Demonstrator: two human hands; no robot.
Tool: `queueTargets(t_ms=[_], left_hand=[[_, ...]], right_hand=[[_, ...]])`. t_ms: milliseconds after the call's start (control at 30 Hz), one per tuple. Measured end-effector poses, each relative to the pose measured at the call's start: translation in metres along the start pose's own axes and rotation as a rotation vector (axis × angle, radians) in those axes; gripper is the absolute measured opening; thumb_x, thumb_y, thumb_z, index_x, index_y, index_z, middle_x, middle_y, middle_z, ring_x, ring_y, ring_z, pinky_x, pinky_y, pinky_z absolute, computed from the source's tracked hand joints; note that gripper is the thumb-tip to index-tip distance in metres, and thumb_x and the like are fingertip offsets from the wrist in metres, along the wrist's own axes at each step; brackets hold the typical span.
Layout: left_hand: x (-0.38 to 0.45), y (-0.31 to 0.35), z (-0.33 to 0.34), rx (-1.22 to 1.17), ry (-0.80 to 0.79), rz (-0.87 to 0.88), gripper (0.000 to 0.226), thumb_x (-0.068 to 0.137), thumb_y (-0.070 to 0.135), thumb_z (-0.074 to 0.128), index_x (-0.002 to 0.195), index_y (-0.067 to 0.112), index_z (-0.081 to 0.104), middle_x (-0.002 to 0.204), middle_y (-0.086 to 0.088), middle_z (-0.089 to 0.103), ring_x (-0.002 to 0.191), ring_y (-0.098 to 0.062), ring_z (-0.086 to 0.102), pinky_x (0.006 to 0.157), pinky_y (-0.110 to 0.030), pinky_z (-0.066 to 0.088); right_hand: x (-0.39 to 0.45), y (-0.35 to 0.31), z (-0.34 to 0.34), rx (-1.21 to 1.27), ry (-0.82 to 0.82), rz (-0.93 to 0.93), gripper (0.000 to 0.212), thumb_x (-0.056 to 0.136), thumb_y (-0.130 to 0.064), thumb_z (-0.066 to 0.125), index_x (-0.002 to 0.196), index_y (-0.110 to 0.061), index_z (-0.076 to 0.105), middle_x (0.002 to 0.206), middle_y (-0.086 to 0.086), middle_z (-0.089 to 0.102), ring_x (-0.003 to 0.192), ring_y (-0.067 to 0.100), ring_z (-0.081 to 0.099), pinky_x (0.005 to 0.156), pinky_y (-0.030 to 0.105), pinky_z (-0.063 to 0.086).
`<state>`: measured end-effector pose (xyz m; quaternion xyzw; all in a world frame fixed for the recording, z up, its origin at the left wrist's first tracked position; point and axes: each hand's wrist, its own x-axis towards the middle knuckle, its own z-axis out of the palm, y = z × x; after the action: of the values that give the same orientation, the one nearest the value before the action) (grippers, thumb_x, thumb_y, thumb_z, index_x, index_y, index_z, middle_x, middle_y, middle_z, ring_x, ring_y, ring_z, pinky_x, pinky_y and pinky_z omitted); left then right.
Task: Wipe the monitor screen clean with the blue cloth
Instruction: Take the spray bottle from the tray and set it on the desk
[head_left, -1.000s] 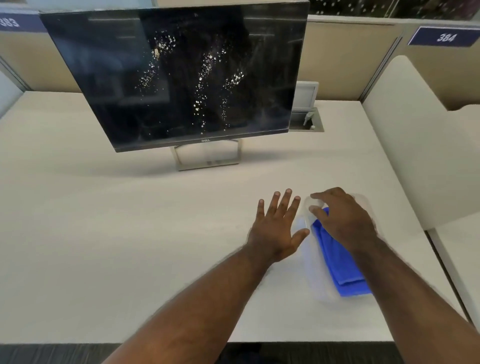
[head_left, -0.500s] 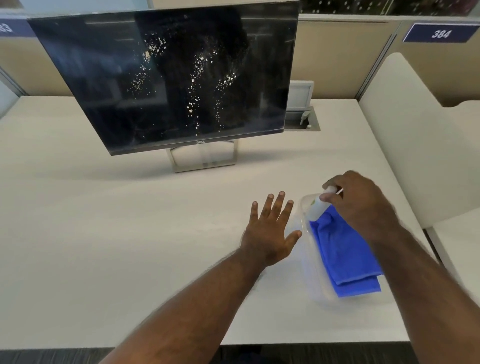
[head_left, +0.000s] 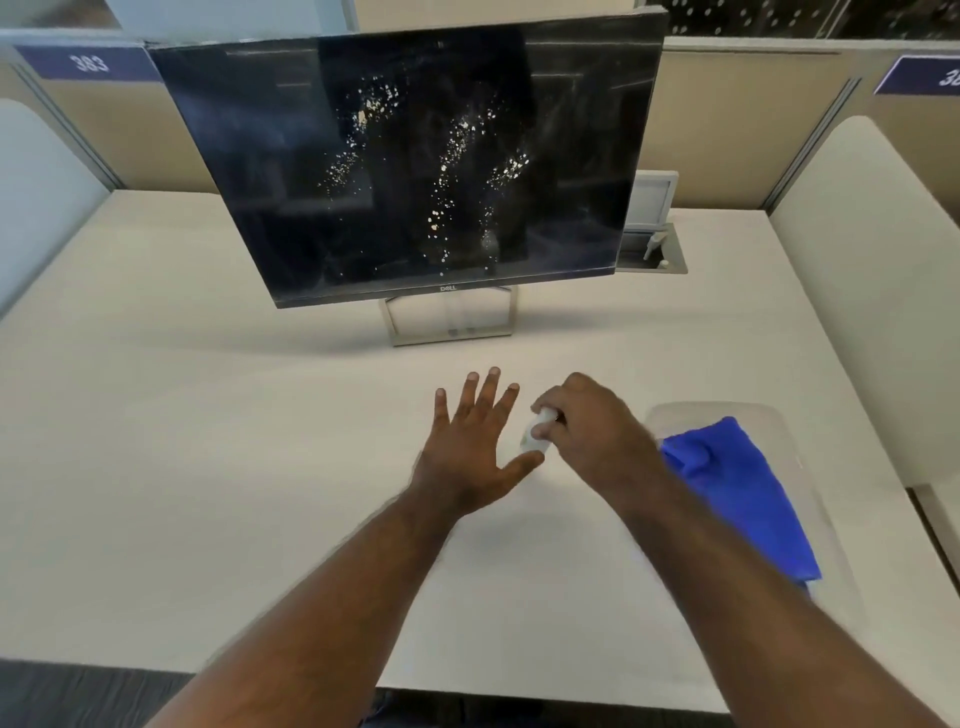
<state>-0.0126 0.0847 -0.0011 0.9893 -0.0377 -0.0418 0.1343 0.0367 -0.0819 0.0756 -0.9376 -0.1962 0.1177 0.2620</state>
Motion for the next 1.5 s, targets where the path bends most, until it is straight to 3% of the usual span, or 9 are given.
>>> queueTargets(t_ms=[167, 300, 433, 600, 767, 933, 1133, 1300, 1500], left_hand=[[-0.01, -0.007, -0.011, -0.268, -0.003, 0.037, 0.06, 0.09, 0.063, 0.04, 0.14, 0.032, 0.05, 0.162, 0.008, 0.024, 0.152, -0.015, 0.008, 0.12, -0.041, 0.01], [-0.017, -0.013, -0.011, -0.439, 0.007, -0.185, 0.033, 0.09, 0.054, 0.057, 0.113, 0.033, 0.067, 0.113, 0.011, 0.071, 0.107, -0.014, 0.06, 0.081, -0.029, 0.047], [-0.021, -0.014, -0.005, -0.648, 0.003, -0.288, 0.031, 0.086, 0.058, 0.062, 0.087, 0.028, 0.071, 0.072, 0.005, 0.067, 0.068, -0.015, 0.054, 0.065, -0.034, 0.047], [-0.02, -0.013, 0.003, -0.799, -0.008, -0.328, 0.035, 0.076, 0.056, 0.064, 0.081, 0.022, 0.071, 0.075, -0.007, 0.07, 0.067, -0.016, 0.052, 0.071, -0.046, 0.052], [-0.016, -0.021, 0.006, -0.763, -0.032, -0.376, 0.012, 0.078, 0.047, 0.073, 0.069, 0.05, 0.065, 0.054, 0.018, 0.056, 0.053, -0.001, 0.046, 0.057, -0.029, 0.042], [-0.016, -0.021, 0.009, -0.815, -0.041, -0.373, 0.041, 0.071, 0.053, 0.071, 0.11, 0.039, 0.072, 0.113, 0.024, 0.07, 0.105, 0.0, 0.064, 0.095, -0.035, 0.052], [-0.03, -0.026, 0.012, -0.744, -0.032, -0.29, 0.062, 0.079, 0.047, 0.075, 0.137, 0.04, 0.053, 0.138, 0.023, 0.055, 0.12, -0.002, 0.056, 0.102, -0.025, 0.047], [-0.045, -0.04, 0.019, -0.574, -0.097, -0.211, 0.074, 0.089, 0.031, 0.065, 0.153, 0.028, 0.029, 0.159, 0.012, 0.027, 0.143, -0.009, 0.032, 0.112, -0.019, 0.023], [-0.06, -0.048, 0.029, -0.092, -0.13, -0.339, 0.069, 0.099, 0.034, 0.039, 0.157, 0.021, 0.005, 0.166, 0.0, -0.008, 0.152, -0.025, -0.009, 0.12, -0.052, 0.002]], right_hand=[[-0.005, -0.019, 0.029, 0.048, -0.042, -0.012, 0.006, 0.085, -0.031, 0.06, 0.088, -0.03, 0.066, 0.088, -0.01, 0.053, 0.078, 0.009, 0.056, 0.069, 0.032, 0.049], [-0.006, -0.026, 0.034, 0.042, -0.059, -0.065, 0.011, 0.087, -0.028, 0.057, 0.091, -0.027, 0.067, 0.094, -0.01, 0.059, 0.086, 0.011, 0.056, 0.072, 0.031, 0.049], [-0.005, -0.024, 0.036, 0.028, -0.085, -0.131, 0.013, 0.09, -0.025, 0.057, 0.094, -0.024, 0.07, 0.096, -0.01, 0.064, 0.088, 0.011, 0.057, 0.067, 0.018, 0.04], [0.0, -0.018, 0.035, 0.005, -0.142, -0.143, 0.014, 0.089, -0.022, 0.055, 0.088, -0.027, 0.068, 0.09, -0.01, 0.064, 0.084, 0.012, 0.059, 0.072, 0.033, 0.049], [0.009, -0.022, 0.021, 0.012, -0.117, -0.24, 0.017, 0.091, -0.028, 0.056, 0.102, -0.037, 0.065, 0.094, -0.018, 0.069, 0.09, 0.005, 0.06, 0.075, 0.031, 0.051], [0.029, -0.017, 0.008, 0.119, 0.047, -0.175, 0.02, 0.084, -0.024, 0.066, 0.102, -0.034, 0.069, 0.102, -0.017, 0.07, 0.091, 0.001, 0.059, 0.08, 0.024, 0.048], [0.012, 0.034, 0.054, 0.127, 0.024, 0.065, 0.023, 0.083, -0.014, 0.071, 0.103, -0.024, 0.068, 0.101, -0.008, 0.059, 0.091, 0.009, 0.06, 0.081, 0.021, 0.041], [-0.012, 0.052, 0.097, 0.055, -0.02, 0.046, 0.023, 0.086, -0.007, 0.066, 0.107, -0.016, 0.067, 0.106, 0.003, 0.064, 0.097, 0.02, 0.062, 0.082, 0.025, 0.043], [-0.023, 0.051, 0.108, -0.091, -0.004, 0.019, 0.022, 0.089, -0.015, 0.062, 0.109, -0.021, 0.068, 0.106, -0.004, 0.066, 0.101, 0.023, 0.057, 0.08, 0.037, 0.047]])
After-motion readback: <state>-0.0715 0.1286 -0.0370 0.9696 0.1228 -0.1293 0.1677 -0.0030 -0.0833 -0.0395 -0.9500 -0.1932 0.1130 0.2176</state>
